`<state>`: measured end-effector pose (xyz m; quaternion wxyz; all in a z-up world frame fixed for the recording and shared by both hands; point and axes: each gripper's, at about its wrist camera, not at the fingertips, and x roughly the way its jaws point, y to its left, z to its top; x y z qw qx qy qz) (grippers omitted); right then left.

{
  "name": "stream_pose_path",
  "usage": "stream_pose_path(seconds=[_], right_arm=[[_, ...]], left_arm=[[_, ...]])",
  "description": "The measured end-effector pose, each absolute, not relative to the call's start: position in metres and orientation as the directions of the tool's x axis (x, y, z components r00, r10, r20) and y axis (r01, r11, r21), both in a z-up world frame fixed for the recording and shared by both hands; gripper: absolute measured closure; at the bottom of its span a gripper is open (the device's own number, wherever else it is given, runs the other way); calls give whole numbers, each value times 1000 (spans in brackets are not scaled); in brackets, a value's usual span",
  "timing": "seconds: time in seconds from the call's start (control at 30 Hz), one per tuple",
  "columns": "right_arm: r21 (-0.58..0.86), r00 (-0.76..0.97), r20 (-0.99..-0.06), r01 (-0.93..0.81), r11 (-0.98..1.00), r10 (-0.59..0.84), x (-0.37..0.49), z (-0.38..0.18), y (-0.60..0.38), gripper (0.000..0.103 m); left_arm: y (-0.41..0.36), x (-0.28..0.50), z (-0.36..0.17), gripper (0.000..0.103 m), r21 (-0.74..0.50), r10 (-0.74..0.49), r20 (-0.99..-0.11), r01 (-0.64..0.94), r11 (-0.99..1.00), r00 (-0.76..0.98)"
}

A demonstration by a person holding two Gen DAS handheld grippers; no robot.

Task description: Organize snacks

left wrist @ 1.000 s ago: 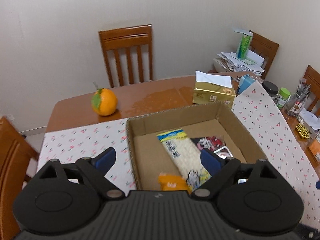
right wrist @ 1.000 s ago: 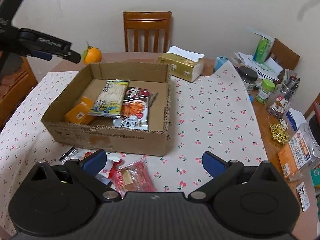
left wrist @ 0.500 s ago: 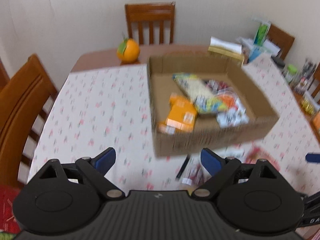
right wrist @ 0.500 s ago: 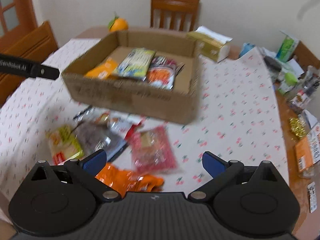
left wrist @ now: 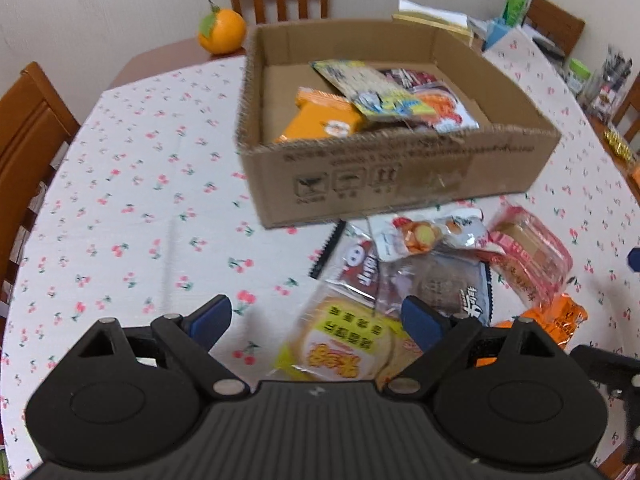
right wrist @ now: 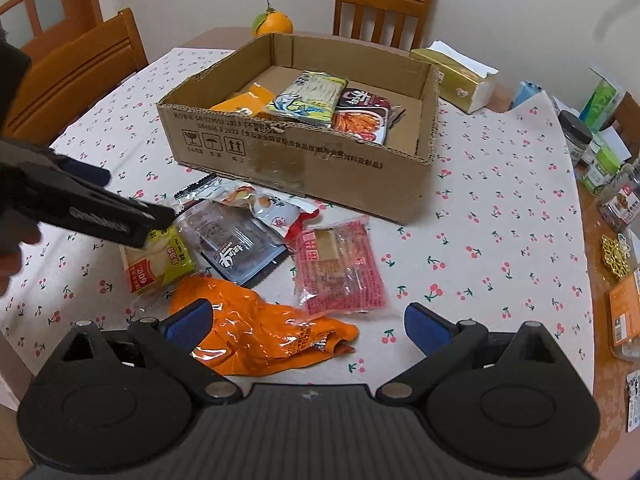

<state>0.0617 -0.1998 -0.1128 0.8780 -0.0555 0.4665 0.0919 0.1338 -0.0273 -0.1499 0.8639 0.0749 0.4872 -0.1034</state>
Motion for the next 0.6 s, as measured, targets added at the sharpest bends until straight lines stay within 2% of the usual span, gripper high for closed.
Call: stream_pose_path(seconds=[0.27, 0.6], right_arm=[[-1, 548, -830, -183, 983, 101, 59, -113, -211, 0], [10, 520, -842, -255, 967, 146, 68, -122, -200, 0]], left_arm=[[-35, 134, -164, 11, 27, -99, -872, 249, 968, 479], [-10, 107, -162, 11, 59, -45, -885, 208, 976, 463]])
